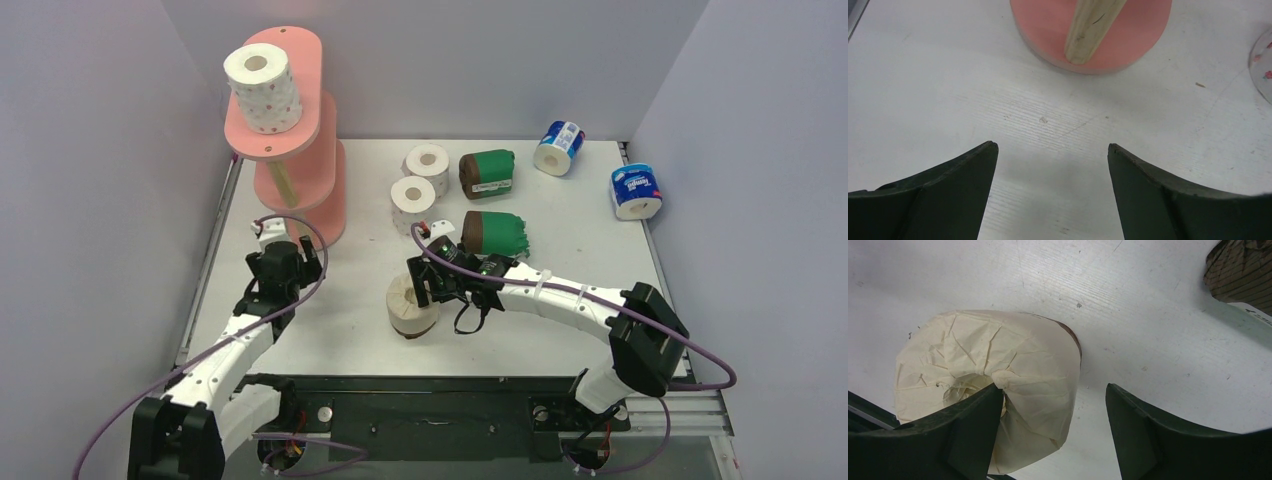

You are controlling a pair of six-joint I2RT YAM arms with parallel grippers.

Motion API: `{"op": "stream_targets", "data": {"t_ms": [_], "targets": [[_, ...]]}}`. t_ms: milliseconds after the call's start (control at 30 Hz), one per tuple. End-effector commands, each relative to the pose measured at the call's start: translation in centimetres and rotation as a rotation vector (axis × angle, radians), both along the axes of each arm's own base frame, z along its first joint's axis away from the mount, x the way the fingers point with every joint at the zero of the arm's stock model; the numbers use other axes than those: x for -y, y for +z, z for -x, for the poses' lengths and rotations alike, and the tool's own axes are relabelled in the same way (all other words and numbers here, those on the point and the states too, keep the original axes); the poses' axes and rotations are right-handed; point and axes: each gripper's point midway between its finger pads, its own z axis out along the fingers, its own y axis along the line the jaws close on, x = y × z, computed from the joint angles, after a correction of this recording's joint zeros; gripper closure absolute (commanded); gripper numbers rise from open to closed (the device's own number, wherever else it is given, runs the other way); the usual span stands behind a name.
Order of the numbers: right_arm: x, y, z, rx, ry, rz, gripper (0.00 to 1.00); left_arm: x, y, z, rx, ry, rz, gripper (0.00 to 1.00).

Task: Place and organize the paper towels onto the shelf
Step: Move the shelf to the center of the board.

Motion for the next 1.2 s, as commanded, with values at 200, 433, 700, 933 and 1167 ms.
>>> {"op": "stream_targets", "data": {"t_ms": [200,433,700,933,1167], "targets": [[0.5,2.7,-0.5,0.063,0.008,-0.054,0.29,0.2,6.3,-3.4,0.217,-0.099,-0.079,0.21],[0.7,1.7,-0.7,0.044,0.006,-0.042,0.29,0.2,13.4,-1.7,0.447,-0.121,-0.075,0.2],[0.8,1.4,-0.7,0.033,-0.001,-0.043,0.3,1.0,20.4,-3.5,0.599,-0.161,-0.085,0.2],[1.0,1.5,-0.6,0.038,-0.005,-0.043,0.3,0.6,20.2,-6.0,0.595,-0.167,-0.095,0.22],[1.1,1.6,-0.7,0.04,-0.003,-0.045,0.3,-0.6,19.4,-7.6,0.587,-0.14,-0.083,0.25]]}}
